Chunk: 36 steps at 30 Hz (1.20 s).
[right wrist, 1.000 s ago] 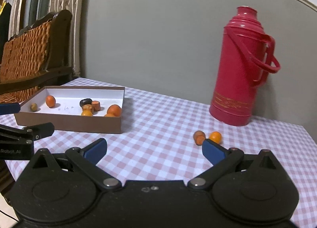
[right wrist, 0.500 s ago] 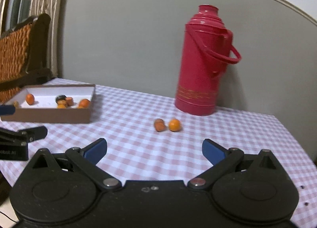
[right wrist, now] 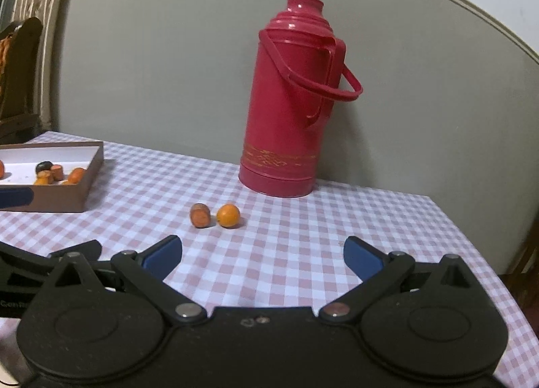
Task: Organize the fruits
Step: 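Withdraw both open tools from the tray toward the last kiwi and orange, then grasp the small orange with the right tool while the left tool grasps the brown kiwi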
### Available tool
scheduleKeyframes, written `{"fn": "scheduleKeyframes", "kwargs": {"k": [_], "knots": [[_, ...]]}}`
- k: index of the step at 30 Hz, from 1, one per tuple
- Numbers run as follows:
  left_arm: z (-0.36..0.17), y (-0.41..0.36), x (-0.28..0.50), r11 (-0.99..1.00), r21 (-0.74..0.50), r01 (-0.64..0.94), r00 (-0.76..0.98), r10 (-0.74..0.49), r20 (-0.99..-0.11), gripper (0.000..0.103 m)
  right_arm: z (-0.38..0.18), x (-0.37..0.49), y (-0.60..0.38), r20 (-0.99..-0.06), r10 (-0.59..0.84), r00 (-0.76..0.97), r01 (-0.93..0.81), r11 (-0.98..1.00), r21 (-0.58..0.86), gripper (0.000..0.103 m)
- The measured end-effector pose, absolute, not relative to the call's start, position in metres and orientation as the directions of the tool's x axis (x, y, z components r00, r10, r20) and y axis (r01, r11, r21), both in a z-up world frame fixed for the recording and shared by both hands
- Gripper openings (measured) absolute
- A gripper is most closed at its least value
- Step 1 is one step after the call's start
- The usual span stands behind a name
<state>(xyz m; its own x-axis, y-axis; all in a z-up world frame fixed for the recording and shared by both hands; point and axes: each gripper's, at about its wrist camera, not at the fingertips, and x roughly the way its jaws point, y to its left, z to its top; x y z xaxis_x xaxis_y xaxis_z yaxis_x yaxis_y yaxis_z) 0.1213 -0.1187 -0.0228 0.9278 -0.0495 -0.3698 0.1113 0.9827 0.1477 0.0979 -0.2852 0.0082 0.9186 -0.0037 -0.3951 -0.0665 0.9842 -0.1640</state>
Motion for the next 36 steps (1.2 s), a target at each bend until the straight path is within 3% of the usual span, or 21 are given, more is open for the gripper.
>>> {"fn": "scheduleKeyframes", "kwargs": {"k": [16, 25, 36], "knots": [[-0.043, -0.149, 0.214, 0.983, 0.117, 0.139, 0.889, -0.072, -0.452, 0.103, -0.017, 0.181, -0.312, -0.468, -0.045, 0.883, -0.003, 0.995, -0.101, 0.097], [-0.054, -0.174, 0.263, 0.973, 0.120, 0.196, 0.826, -0.098, -0.556, 0.103, -0.024, 0.206, -0.322, -0.488, -0.094, 0.868, 0.049, 0.993, -0.104, 0.097], [-0.058, -0.134, 0.295, 0.990, 0.102, 0.098, 0.811, -0.020, -0.585, 0.103, -0.033, 0.229, -0.305, -0.525, -0.025, 0.851, -0.014, 0.997, -0.071, 0.097]]}}
